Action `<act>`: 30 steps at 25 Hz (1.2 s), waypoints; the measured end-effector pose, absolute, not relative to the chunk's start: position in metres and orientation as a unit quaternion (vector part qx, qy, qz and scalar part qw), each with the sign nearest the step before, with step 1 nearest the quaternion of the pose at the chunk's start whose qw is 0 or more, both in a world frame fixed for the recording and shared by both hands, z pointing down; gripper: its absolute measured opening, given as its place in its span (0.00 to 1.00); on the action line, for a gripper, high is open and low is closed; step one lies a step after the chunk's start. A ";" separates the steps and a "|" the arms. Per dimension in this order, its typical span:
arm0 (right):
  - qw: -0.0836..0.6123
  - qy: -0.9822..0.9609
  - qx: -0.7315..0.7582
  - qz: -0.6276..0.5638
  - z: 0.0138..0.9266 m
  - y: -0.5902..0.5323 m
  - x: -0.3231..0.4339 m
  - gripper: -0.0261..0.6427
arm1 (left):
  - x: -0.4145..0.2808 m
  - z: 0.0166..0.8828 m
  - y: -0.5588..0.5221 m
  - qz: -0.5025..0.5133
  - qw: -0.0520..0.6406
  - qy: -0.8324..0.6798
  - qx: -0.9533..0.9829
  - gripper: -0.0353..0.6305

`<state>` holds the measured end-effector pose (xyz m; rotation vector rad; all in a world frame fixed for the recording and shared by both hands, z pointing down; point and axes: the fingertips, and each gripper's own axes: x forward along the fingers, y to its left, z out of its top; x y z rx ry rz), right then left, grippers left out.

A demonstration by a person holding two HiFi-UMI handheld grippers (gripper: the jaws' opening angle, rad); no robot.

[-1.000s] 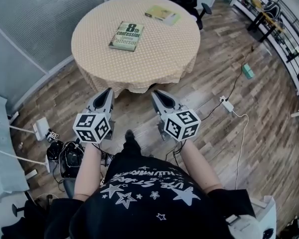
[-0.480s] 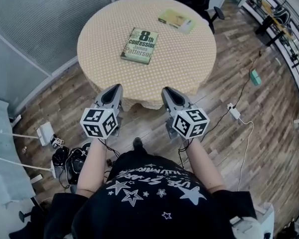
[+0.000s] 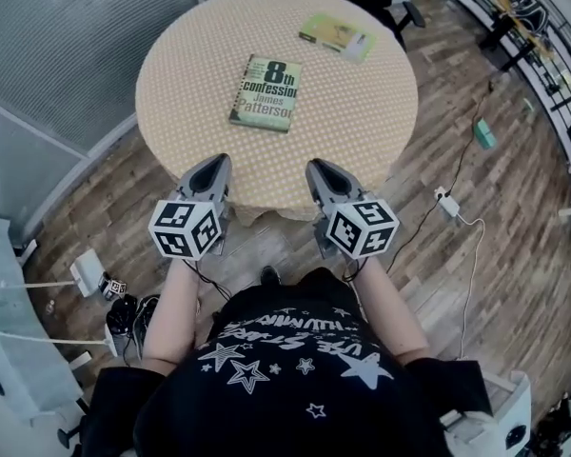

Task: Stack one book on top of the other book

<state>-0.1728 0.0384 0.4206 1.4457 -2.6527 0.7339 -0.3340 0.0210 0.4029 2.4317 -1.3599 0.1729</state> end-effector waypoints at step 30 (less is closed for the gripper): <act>0.057 -0.834 0.414 0.361 0.508 -0.166 -0.148 0.11 | -0.312 0.470 -0.164 0.174 0.219 -0.518 0.808 0.07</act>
